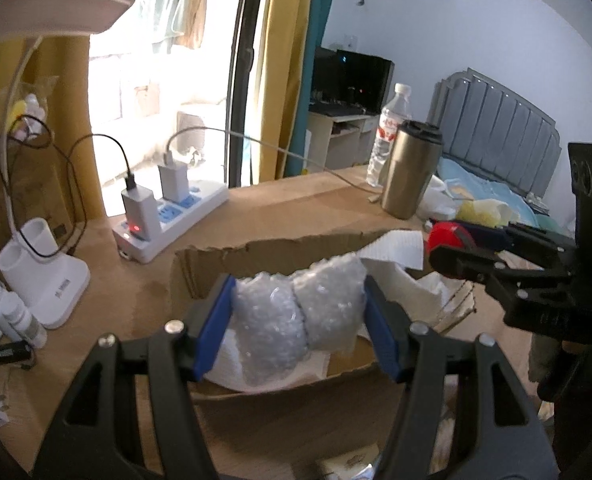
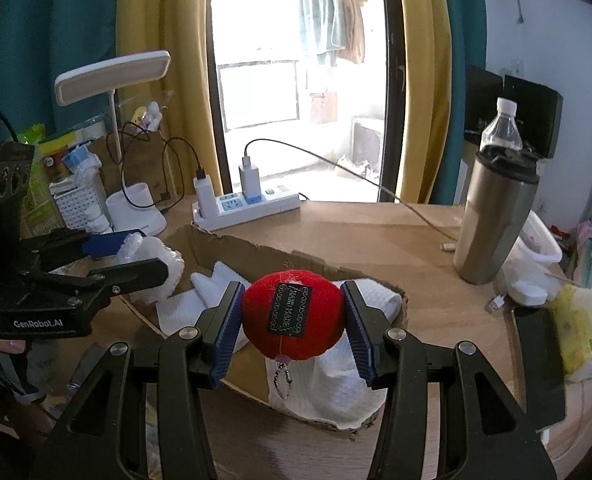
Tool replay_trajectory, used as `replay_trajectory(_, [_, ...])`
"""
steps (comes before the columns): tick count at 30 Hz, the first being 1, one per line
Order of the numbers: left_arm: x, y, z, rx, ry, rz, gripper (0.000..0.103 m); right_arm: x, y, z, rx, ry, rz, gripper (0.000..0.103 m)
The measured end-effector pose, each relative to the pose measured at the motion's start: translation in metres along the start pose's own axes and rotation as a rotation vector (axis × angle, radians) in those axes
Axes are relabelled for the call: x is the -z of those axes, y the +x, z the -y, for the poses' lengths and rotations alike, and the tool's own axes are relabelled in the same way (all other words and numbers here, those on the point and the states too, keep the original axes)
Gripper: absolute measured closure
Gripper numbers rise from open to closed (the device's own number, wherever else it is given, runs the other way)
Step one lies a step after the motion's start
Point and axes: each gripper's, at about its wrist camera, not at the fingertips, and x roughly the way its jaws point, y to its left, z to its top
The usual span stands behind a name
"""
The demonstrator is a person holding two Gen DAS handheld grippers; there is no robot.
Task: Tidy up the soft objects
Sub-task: 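Lower the red ball and bubble wrap into the box and open both grippers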
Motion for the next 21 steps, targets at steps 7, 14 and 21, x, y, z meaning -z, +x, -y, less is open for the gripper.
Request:
replay_trajectory(7, [0.006, 0.015, 0.011, 0.027, 0.011, -0.046, 0.038, 0.009, 0.01, 0.003, 0.009, 0.009, -0.036, 0.052])
replay_trajectory(14, [0.007, 0.02, 0.017, 0.032, 0.025, -0.073, 0.027, 0.013, 0.012, 0.008, 0.037, 0.028, -0.058, 0.049])
replay_trajectory(21, [0.006, 0.015, 0.016, 0.023, 0.023, -0.06, 0.022, 0.012, 0.005, 0.007, 0.066, 0.018, -0.046, 0.038])
